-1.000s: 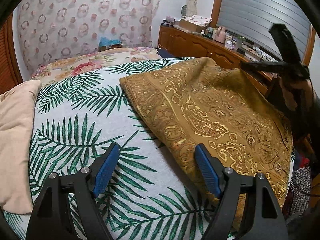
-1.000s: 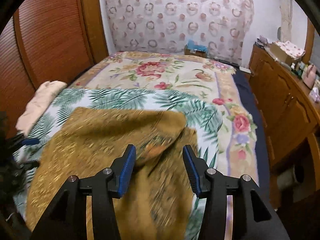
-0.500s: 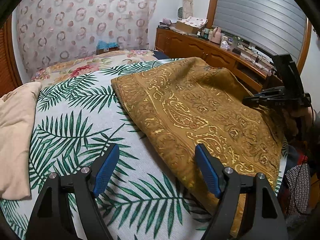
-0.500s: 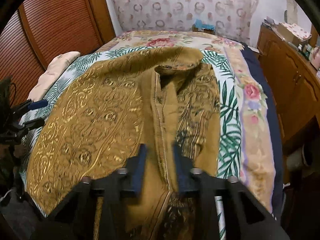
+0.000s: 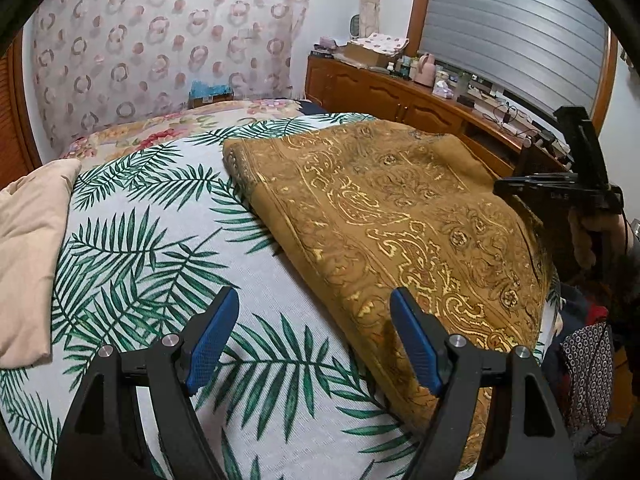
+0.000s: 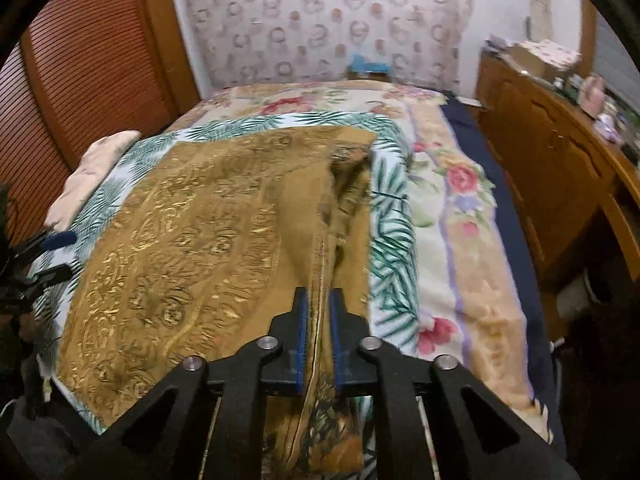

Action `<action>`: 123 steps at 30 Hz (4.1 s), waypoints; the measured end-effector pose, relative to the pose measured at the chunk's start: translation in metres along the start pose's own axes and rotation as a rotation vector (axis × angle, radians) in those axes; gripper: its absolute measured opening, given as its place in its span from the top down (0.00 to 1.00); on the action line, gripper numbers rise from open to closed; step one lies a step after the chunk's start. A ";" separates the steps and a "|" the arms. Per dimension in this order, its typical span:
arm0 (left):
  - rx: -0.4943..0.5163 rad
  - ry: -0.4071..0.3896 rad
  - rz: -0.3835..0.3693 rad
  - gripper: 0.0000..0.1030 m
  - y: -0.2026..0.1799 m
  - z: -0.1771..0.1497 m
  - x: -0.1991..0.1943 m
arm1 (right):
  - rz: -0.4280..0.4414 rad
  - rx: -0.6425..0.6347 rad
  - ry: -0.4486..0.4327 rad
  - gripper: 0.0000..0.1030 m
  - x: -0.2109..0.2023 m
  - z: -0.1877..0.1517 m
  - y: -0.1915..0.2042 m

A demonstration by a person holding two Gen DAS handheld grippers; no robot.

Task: Fold small clothes

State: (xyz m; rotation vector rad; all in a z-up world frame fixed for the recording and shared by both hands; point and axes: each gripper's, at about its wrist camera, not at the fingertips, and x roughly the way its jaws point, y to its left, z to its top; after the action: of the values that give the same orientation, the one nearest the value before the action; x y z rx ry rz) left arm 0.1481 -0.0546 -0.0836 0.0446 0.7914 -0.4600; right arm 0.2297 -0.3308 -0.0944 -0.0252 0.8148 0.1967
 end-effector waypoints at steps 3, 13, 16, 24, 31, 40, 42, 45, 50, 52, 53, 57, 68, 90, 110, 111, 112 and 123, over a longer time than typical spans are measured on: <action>0.004 0.003 0.008 0.24 -0.005 -0.002 -0.002 | -0.005 0.008 -0.023 0.70 -0.006 -0.009 0.006; 0.021 0.018 0.025 0.24 -0.019 -0.012 -0.004 | -0.006 -0.006 -0.024 0.47 -0.020 -0.050 0.022; 0.021 0.031 0.023 0.24 -0.022 -0.016 -0.003 | -0.015 0.008 -0.018 0.42 -0.019 -0.059 0.018; 0.027 0.059 -0.034 0.34 -0.035 -0.031 -0.004 | 0.025 0.043 -0.012 0.40 -0.016 -0.066 0.017; 0.011 0.090 -0.073 0.44 -0.041 -0.044 -0.004 | 0.035 0.035 -0.025 0.40 -0.020 -0.070 0.016; 0.015 0.101 -0.132 0.62 -0.057 -0.059 -0.017 | 0.066 0.012 -0.033 0.51 -0.024 -0.077 0.025; 0.014 0.101 -0.134 0.66 -0.060 -0.060 -0.018 | 0.071 0.012 -0.035 0.55 -0.024 -0.077 0.027; 0.005 0.107 -0.152 0.76 -0.060 -0.059 -0.017 | 0.078 0.009 -0.035 0.69 -0.024 -0.077 0.027; -0.005 0.059 -0.198 0.93 -0.059 -0.049 -0.027 | 0.090 0.038 -0.069 0.91 -0.029 -0.078 0.023; -0.014 0.016 -0.214 0.94 -0.059 -0.039 -0.037 | 0.108 0.046 -0.096 0.92 -0.032 -0.078 0.024; -0.018 -0.003 -0.221 0.94 -0.059 -0.033 -0.041 | 0.116 0.046 -0.118 0.93 -0.037 -0.076 0.024; -0.024 -0.099 -0.236 0.94 -0.057 0.000 -0.060 | 0.160 0.049 -0.193 0.93 -0.055 -0.061 0.022; -0.080 -0.215 -0.148 0.94 -0.002 0.090 -0.033 | 0.205 0.045 -0.270 0.93 -0.052 0.024 0.005; -0.163 -0.051 -0.052 0.74 0.078 0.136 0.092 | 0.075 -0.069 -0.274 0.52 -0.035 0.068 0.042; -0.080 -0.008 0.054 0.22 0.089 0.129 0.109 | 0.062 -0.038 -0.034 0.46 0.088 0.112 0.040; -0.082 -0.002 0.058 0.22 0.090 0.130 0.112 | 0.061 -0.040 -0.030 0.46 0.086 0.117 0.033; -0.083 0.006 0.066 0.22 0.092 0.131 0.116 | 0.060 -0.043 -0.028 0.46 0.082 0.118 0.033; -0.106 0.041 0.114 0.22 0.102 0.127 0.134 | 0.081 -0.081 -0.097 0.93 0.057 0.110 0.019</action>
State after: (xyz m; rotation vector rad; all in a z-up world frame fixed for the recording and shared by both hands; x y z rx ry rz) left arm 0.3586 -0.0405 -0.1003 0.0004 0.8479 -0.3092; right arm 0.3432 -0.2918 -0.0590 -0.0587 0.7109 0.3050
